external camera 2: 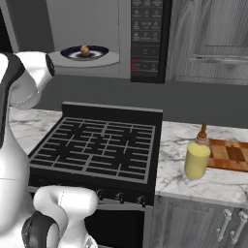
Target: Retrieve the reheated potato from the microwave, then place the potato, cheese, and condiment on the cutting board.
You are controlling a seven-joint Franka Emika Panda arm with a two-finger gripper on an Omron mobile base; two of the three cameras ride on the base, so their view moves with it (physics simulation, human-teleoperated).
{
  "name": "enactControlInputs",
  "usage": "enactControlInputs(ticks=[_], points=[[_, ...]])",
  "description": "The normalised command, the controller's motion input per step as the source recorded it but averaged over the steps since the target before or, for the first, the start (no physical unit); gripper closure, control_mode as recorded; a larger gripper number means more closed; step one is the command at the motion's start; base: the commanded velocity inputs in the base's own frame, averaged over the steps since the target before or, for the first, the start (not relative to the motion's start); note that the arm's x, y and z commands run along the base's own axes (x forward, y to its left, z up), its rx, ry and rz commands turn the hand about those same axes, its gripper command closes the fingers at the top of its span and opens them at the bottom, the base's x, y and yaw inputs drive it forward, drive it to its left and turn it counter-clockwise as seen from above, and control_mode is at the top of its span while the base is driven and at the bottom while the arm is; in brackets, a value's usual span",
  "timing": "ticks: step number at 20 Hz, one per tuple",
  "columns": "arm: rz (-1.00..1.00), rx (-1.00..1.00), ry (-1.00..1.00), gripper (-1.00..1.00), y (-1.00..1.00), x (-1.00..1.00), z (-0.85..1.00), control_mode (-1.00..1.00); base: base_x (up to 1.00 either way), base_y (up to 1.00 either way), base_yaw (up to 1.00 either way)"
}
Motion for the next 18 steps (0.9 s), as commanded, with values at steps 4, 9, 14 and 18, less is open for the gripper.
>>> enactControlInputs(ticks=[4,9,14,18], points=[[-0.06,0.0,-0.01,-1.0,0.79,0.31,0.0,-1.0,0.0,0.0,0.0],[-0.15,-0.19,0.0,-1.0,0.34,0.29,-0.04,-1.0,0.0,0.0,0.0],[-0.06,-0.25,0.0,-1.0,-0.32,0.31,-0.07,-1.0,0.0,0.0,0.0],[0.0,-0.14,-0.07,-1.0,-0.67,0.09,0.04,-1.0,0.0,0.0,0.0]])
